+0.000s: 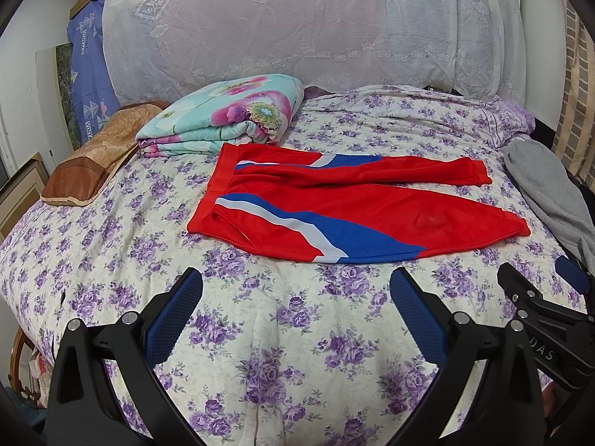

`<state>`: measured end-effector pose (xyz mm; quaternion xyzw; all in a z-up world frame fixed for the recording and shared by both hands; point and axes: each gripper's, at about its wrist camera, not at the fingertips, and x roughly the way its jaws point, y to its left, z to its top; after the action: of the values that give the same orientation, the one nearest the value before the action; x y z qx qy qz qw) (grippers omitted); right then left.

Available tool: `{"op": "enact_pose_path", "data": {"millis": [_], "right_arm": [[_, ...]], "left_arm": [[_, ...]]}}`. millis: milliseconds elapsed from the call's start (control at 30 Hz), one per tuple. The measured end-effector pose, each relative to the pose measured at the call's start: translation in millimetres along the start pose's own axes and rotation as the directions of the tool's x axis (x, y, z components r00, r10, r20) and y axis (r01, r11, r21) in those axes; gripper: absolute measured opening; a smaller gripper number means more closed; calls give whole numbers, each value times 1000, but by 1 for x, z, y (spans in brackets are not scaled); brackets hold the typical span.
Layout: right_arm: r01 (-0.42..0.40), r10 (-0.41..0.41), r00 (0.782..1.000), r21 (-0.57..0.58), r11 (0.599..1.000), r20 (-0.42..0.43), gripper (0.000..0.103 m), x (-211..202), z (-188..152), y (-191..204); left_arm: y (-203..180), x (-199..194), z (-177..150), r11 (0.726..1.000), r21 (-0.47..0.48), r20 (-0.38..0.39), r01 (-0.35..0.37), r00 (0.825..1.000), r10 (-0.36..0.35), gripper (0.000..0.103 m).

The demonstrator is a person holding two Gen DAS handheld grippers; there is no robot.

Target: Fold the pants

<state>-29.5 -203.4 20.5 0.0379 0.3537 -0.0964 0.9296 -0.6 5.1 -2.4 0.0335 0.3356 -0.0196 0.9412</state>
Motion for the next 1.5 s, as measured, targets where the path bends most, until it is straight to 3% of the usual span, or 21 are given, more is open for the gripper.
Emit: {"op": "enact_pose_path", "data": {"millis": [1500], "right_arm": [[-1, 1, 1000, -2, 1000, -2, 100, 1, 0, 2]], "left_arm": [[2, 4, -4, 1000, -8, -11, 2, 1000, -2, 98]]}}
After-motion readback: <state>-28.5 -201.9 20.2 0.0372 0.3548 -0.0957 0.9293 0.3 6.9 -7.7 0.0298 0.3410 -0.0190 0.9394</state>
